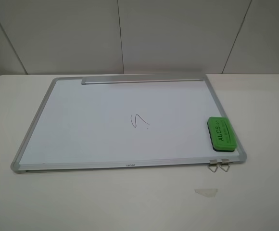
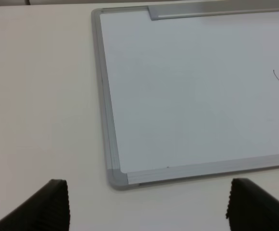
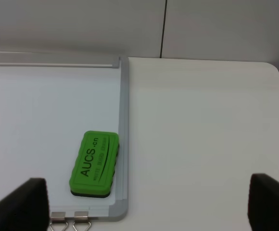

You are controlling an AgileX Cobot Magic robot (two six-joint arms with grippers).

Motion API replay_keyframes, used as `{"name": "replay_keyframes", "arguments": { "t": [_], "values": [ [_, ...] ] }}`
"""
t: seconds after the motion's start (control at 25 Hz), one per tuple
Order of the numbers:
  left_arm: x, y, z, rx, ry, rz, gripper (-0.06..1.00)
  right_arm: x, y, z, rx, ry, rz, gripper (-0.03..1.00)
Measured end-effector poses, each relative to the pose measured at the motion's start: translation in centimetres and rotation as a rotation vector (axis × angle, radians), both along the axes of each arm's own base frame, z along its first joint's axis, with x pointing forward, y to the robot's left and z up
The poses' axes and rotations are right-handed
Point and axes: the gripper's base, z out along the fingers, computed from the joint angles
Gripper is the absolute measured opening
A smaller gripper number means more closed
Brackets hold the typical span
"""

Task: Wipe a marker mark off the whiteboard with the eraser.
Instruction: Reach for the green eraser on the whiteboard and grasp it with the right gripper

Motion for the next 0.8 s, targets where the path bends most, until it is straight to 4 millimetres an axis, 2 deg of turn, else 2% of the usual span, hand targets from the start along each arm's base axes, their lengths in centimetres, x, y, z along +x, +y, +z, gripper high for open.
{"name": "replay_keyframes", "arguments": {
  "t": [0.8],
  "values": [
    [0.00,0.00,0.00,0.000,0.000,0.000,0.68,0.00,0.00,0.00,0.000,0.000,0.000,0.83]
  ]
}}
